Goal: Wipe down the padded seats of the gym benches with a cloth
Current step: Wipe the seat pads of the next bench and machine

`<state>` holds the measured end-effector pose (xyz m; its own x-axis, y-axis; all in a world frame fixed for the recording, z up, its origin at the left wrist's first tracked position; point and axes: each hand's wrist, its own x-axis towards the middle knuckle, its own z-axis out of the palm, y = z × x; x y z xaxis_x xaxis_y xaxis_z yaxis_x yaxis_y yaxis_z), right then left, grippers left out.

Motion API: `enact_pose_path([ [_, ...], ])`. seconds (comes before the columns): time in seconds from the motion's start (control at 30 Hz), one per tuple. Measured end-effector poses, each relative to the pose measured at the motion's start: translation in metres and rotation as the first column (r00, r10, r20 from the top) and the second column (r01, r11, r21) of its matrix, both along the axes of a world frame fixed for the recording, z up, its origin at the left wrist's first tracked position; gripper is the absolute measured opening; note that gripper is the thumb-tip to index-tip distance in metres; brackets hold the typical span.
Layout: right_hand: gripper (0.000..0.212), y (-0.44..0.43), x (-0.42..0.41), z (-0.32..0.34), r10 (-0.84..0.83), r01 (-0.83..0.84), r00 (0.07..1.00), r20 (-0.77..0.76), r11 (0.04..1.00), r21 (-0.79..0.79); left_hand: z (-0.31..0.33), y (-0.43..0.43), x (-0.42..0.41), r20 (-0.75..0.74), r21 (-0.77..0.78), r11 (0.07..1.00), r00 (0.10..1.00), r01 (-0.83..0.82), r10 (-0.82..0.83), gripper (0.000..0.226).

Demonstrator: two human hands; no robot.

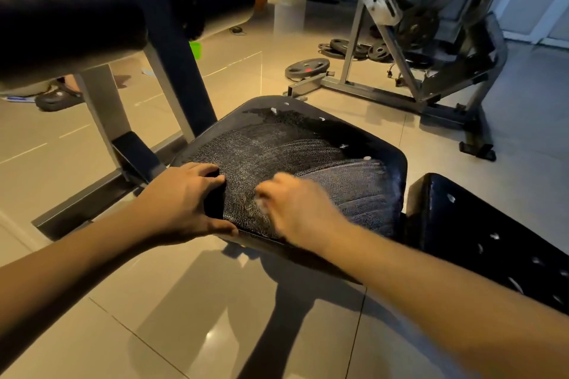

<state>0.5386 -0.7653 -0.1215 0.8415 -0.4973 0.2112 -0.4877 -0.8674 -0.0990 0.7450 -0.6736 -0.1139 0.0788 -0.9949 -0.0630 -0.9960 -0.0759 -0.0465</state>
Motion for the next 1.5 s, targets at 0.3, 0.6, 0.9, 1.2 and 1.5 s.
enact_pose_path([
  [0.3, 0.019, -0.069, -0.039, 0.004, -0.489, 0.478, 0.871, -0.036, 0.863, -0.166, -0.010, 0.004, 0.003, -0.003, -0.088, 0.996, 1.000, 0.028, -0.028, 0.142],
  [0.6, 0.029, -0.048, -0.018, 0.005, -0.251, 0.251, 0.968, -0.009, 0.967, 0.028, -0.012, 0.002, 0.003, -0.035, -0.065, 0.998, 0.999, -0.009, 0.007, 0.144],
  [0.9, 0.016, -0.005, -0.006, 0.006, -0.177, 0.168, 0.982, -0.068, 0.978, -0.120, -0.006, 0.000, -0.001, 0.010, -0.075, 0.997, 1.000, 0.017, -0.016, 0.148],
  [1.2, 0.020, -0.090, -0.078, 0.009, -0.582, 0.569, 0.813, -0.029, 0.804, -0.172, -0.004, 0.001, -0.001, -0.014, -0.060, 0.998, 1.000, 0.008, -0.009, 0.150],
  [1.5, 0.020, 0.007, -0.036, -0.008, -0.076, 0.076, 0.997, 0.013, 0.996, -0.038, 0.004, -0.004, -0.005, 0.025, -0.041, 0.999, 1.000, 0.018, -0.017, 0.154],
])
